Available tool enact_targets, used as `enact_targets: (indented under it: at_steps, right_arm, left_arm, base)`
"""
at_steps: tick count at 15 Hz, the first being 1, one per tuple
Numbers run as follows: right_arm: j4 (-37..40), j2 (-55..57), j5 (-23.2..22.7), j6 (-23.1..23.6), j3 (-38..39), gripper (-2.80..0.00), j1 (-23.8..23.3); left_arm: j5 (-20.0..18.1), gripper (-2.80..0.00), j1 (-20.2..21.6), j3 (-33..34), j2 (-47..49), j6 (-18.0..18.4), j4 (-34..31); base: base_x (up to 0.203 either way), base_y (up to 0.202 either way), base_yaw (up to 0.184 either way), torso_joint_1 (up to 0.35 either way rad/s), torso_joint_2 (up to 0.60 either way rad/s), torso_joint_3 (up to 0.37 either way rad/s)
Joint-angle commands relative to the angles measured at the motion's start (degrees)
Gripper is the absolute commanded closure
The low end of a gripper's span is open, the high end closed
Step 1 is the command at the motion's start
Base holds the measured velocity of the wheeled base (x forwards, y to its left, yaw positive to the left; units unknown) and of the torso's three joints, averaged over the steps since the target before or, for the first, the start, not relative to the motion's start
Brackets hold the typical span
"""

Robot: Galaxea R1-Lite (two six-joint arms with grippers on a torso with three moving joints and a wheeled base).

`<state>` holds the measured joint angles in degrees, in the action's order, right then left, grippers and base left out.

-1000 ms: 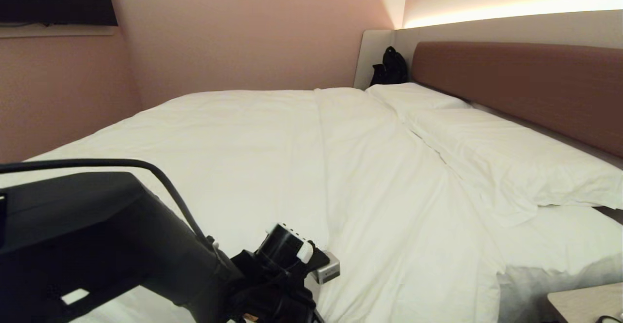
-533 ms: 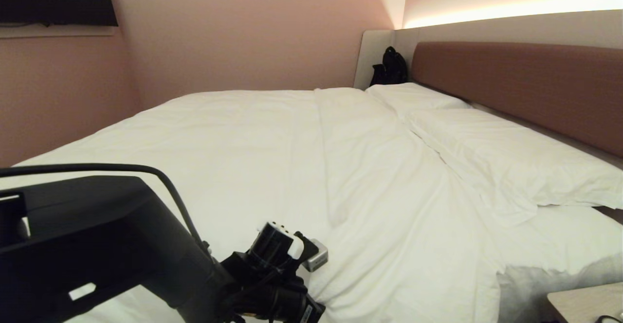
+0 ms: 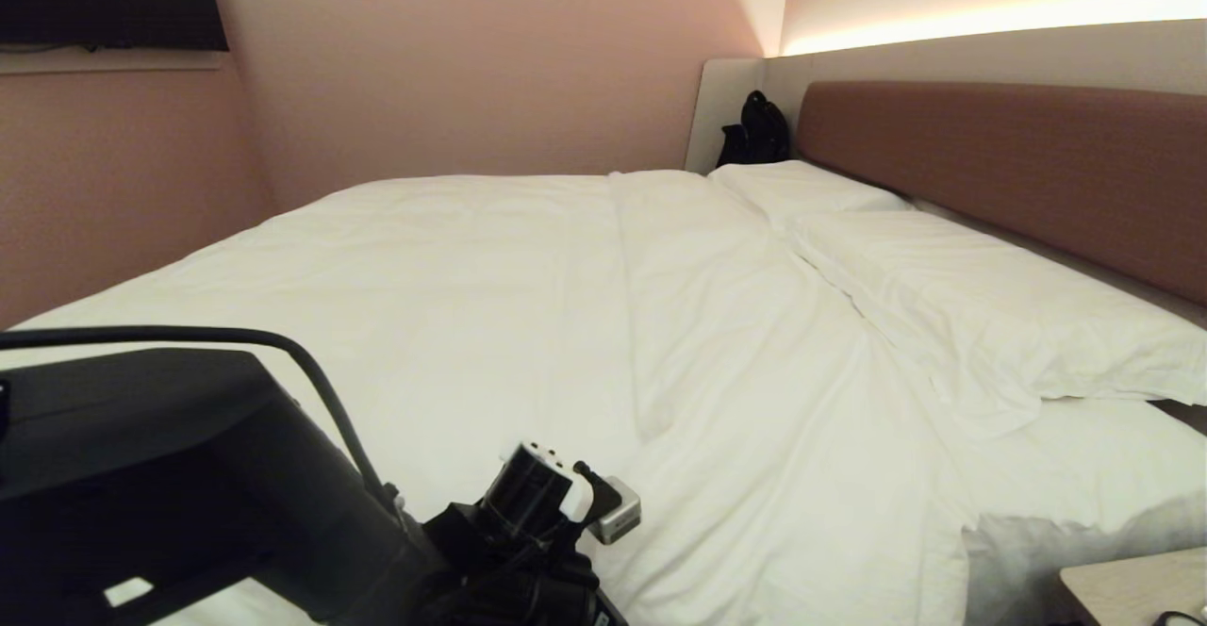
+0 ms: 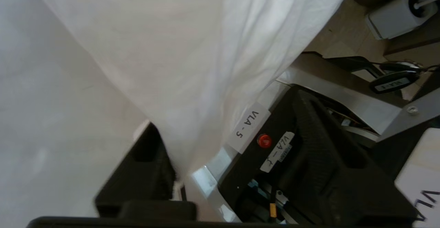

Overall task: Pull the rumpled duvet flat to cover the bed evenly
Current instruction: Flatten the corners of the folded blanket

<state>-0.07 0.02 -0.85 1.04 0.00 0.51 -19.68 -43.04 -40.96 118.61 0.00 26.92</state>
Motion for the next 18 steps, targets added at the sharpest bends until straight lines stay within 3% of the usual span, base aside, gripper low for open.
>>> enact_targets:
  at_steps: [1,5,7,9,12,14,16,17,18]
  right_arm:
    - [0.0,0.1,0.0,-0.1,0.0,0.00,0.0]
    - [0.0,0.1,0.0,0.0,0.0,0.00,0.0]
    - [0.0,0.1,0.0,0.0,0.0,0.00,0.0]
    - [0.0,0.1,0.0,0.0,0.0,0.00,0.0]
    - [0.0,0.1,0.0,0.0,0.0,0.00,0.0]
    - [0.0,0.1,0.0,0.0,0.0,0.00,0.0]
    - [0.0,0.1,0.0,0.0,0.0,0.00,0.0]
    - [0.0,0.1,0.0,0.0,0.0,0.00,0.0]
    - [0.0,0.1,0.0,0.0,0.0,0.00,0.0]
  left_arm:
    - [1.0,-2.80,-1.0,0.5,-4.1,-1.8,-2.1]
    - [6.4,-2.80,-1.0,1.8,-12.9,-4.7,-12.3]
    - [14.0,-2.80,0.0,2.2,-15.3,-7.9,-14.8]
    - [14.3,-2.80,0.1,2.3,-15.5,-8.2,-15.0]
    - [22.2,-2.80,5.5,1.1,-21.7,-13.3,-15.2]
    - [26.4,-2.80,7.5,0.6,-25.5,-14.4,-15.5]
    - [33.0,-2.80,8.8,-0.3,-27.1,-14.6,-15.6]
    - [34.4,-0.35,9.4,-0.7,-27.9,-14.6,-15.6]
    - [35.9,0.00,9.9,-1.1,-29.1,-14.7,-15.6]
  base:
    - [0.000,0.000,0.000,0.000,0.00,0.000]
    - [0.000,0.000,0.000,0.000,0.00,0.000]
    - [0.000,0.000,0.000,0.000,0.00,0.000]
    - [0.000,0.000,0.000,0.000,0.00,0.000]
    - [0.000,0.000,0.000,0.000,0.00,0.000]
    - [0.000,0.000,0.000,0.000,0.00,0.000]
    - [0.000,0.000,0.000,0.000,0.00,0.000]
    - [0.000,0.000,0.000,0.000,0.00,0.000]
    - [0.000,0.000,0.000,0.000,0.00,0.000]
